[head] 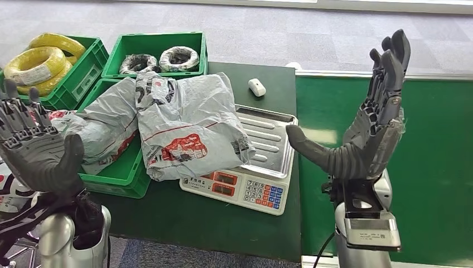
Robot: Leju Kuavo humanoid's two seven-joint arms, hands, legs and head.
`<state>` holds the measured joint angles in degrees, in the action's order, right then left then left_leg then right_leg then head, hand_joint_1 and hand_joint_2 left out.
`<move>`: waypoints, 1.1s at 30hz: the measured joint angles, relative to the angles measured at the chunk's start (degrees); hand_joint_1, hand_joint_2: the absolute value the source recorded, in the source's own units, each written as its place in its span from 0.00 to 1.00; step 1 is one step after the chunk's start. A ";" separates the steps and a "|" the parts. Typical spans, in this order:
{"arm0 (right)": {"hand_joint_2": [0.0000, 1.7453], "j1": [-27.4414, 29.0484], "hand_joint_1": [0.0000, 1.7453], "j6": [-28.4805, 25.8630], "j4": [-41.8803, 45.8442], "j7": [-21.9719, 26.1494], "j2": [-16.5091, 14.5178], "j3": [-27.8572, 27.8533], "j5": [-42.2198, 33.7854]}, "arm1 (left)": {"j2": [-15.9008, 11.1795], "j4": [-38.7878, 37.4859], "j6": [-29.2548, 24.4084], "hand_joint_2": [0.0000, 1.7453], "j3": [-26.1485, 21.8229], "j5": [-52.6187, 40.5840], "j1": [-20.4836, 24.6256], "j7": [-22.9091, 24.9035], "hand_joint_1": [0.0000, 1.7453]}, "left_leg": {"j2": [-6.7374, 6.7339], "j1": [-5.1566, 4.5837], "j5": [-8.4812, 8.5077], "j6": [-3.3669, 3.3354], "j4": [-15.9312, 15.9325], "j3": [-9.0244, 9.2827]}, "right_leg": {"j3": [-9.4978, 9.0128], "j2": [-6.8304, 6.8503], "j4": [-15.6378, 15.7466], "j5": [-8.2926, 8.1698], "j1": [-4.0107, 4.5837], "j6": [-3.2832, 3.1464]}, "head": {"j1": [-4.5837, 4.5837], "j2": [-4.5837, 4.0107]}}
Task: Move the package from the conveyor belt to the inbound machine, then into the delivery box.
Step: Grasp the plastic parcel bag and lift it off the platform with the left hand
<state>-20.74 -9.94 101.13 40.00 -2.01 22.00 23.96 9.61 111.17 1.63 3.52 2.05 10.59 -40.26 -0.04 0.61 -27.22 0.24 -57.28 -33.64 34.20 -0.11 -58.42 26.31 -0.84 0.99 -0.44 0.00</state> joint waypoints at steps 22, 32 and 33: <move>1.00 5.41 0.00 4.07 6.46 -0.02 2.82 9.45 -0.64 | 0.33 -10.16 -13.72 1.00 5.30 -49.39 14.52 12.64 0.00 | 0.19 -0.01 0.04 0.00 -0.01 0.10 | -0.13 0.12 0.01 -0.02 -0.01 0.00 | 0.00 0.00; 1.00 4.64 0.00 7.21 -1.27 -0.04 2.69 14.40 -3.15 | 2.26 -60.43 -18.02 1.00 23.84 -92.09 38.41 37.53 0.00 | 0.03 -0.05 0.20 -0.04 -0.05 0.09 | -0.11 0.00 -0.01 -0.17 -0.06 0.00 | -0.01 0.00; 1.00 4.64 0.00 7.20 -1.61 -0.04 2.69 14.61 -3.19 | 2.45 -63.17 -18.25 1.00 24.77 -92.04 39.24 37.75 0.00 | 0.00 -0.04 0.18 -0.03 -0.05 0.08 | -0.07 -0.03 -0.01 -0.16 -0.05 0.00 | -0.02 0.00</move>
<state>-16.10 -2.74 99.52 39.95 0.68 36.61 20.78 12.06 48.01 -16.62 28.29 -89.98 49.83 -2.51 -0.05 0.56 -27.04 0.21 -57.33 -33.56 34.13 -0.14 -58.43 26.15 -0.89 1.00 -0.46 0.00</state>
